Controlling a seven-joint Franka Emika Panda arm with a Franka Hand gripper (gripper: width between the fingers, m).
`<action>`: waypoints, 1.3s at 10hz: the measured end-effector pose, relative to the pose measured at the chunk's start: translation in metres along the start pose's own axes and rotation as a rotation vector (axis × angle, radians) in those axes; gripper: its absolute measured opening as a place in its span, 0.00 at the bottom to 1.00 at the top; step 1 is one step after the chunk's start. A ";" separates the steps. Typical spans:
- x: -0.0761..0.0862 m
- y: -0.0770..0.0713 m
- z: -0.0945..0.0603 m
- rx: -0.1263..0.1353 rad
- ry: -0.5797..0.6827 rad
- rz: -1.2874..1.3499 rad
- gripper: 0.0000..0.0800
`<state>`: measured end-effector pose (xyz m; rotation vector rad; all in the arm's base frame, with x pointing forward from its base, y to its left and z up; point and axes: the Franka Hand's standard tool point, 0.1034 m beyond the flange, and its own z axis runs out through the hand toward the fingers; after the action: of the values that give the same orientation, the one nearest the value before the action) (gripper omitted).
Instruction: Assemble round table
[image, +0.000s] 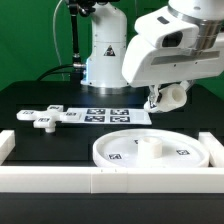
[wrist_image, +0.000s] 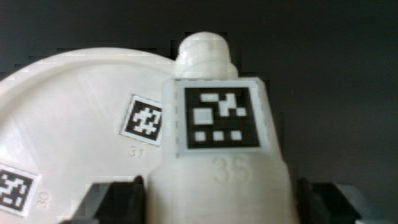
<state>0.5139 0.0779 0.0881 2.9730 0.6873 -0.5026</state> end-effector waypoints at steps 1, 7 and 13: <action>0.004 0.002 -0.002 -0.007 0.084 0.006 0.51; 0.012 0.034 -0.034 -0.027 0.393 0.058 0.51; 0.015 0.063 -0.040 -0.053 0.680 0.156 0.51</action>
Offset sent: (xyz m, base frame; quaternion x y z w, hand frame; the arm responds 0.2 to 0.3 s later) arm 0.0109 -0.0062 0.0308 0.0654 0.1087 0.0520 0.9906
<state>0.5656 0.0325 0.1193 3.0844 0.4677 0.5554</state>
